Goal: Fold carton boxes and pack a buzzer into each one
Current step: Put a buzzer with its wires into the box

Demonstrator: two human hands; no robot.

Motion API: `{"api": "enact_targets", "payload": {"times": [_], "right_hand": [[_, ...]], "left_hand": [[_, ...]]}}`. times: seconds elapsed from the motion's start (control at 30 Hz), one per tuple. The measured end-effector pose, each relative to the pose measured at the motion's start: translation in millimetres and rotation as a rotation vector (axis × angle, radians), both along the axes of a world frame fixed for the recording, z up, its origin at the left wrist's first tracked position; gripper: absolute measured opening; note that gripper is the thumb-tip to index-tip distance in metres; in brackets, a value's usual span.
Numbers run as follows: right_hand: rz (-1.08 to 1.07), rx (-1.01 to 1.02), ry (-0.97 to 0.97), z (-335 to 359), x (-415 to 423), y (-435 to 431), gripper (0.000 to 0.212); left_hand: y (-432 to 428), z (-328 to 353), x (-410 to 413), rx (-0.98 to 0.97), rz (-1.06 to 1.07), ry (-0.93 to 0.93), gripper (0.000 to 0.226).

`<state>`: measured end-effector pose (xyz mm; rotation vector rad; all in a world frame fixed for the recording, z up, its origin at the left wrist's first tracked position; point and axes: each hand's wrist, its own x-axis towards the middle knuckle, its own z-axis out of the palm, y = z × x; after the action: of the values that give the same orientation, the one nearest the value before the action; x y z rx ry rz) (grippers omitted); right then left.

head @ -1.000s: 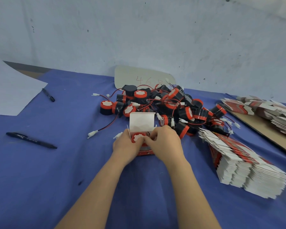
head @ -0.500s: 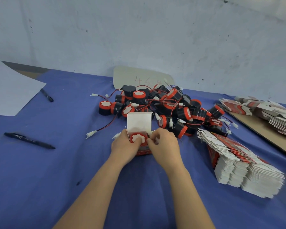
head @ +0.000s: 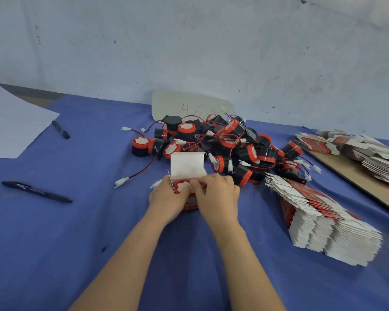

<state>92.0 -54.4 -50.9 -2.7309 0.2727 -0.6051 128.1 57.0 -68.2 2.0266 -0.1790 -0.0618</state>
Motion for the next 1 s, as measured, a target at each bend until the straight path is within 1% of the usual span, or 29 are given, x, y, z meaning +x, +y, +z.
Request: {"api": "enact_targets", "payload": {"times": [0.03, 0.07, 0.13, 0.17, 0.2, 0.3, 0.43, 0.5, 0.63, 0.67, 0.77, 0.83, 0.87, 0.93, 1.0], "right_hand": [[-0.002, -0.003, -0.02, 0, -1, 1, 0.026], [0.001, 0.017, -0.047, 0, -1, 2, 0.028], [-0.001, 0.066, -0.094, 0, 0, 3, 0.046], [-0.015, 0.062, -0.098, -1, 1, 2, 0.052], [-0.027, 0.043, -0.089, -1, 2, 2, 0.052], [-0.022, -0.039, -0.037, -6, 2, -3, 0.04], [-0.03, -0.04, -0.041, -7, 2, -5, 0.037], [-0.037, -0.049, -0.005, -3, 3, -5, 0.036], [-0.054, -0.059, 0.059, 7, 5, -4, 0.024], [-0.053, -0.061, 0.062, 9, 5, -4, 0.024], [-0.052, -0.033, 0.072, 12, 4, -3, 0.038], [-0.047, -0.026, 0.09, 12, 5, -2, 0.041], [-0.043, -0.023, 0.088, 12, 5, -1, 0.039], [-0.034, -0.017, 0.075, 11, 6, 0, 0.031], [-0.028, -0.001, 0.065, 9, 6, 0, 0.027]], "left_hand": [[0, 0, 0, 0.004, -0.001, -0.002, 0.034], [0, -1, 1, 0.003, -0.002, -0.004, 0.033], [0, -1, 0, -0.012, 0.008, -0.002, 0.032], [0, -1, 0, -0.02, 0.013, 0.0, 0.033], [0, -2, 1, -0.025, 0.016, 0.003, 0.033], [-1, -2, 1, -0.033, 0.035, 0.015, 0.034], [-1, -2, 0, -0.02, 0.041, 0.008, 0.036], [-1, -2, 1, -0.015, 0.045, 0.005, 0.035], [-2, -1, 0, 0.0, 0.044, -0.002, 0.036], [-2, -1, -1, 0.0, 0.047, -0.003, 0.036], [-1, 1, -1, 0.005, 0.018, -0.01, 0.033], [-1, 3, -2, 0.009, -0.008, -0.009, 0.037], [-1, 4, -2, 0.005, -0.005, -0.005, 0.039], [-1, 3, -3, -0.002, 0.023, 0.004, 0.036], [-1, 2, -3, -0.005, 0.043, 0.008, 0.033]]}}
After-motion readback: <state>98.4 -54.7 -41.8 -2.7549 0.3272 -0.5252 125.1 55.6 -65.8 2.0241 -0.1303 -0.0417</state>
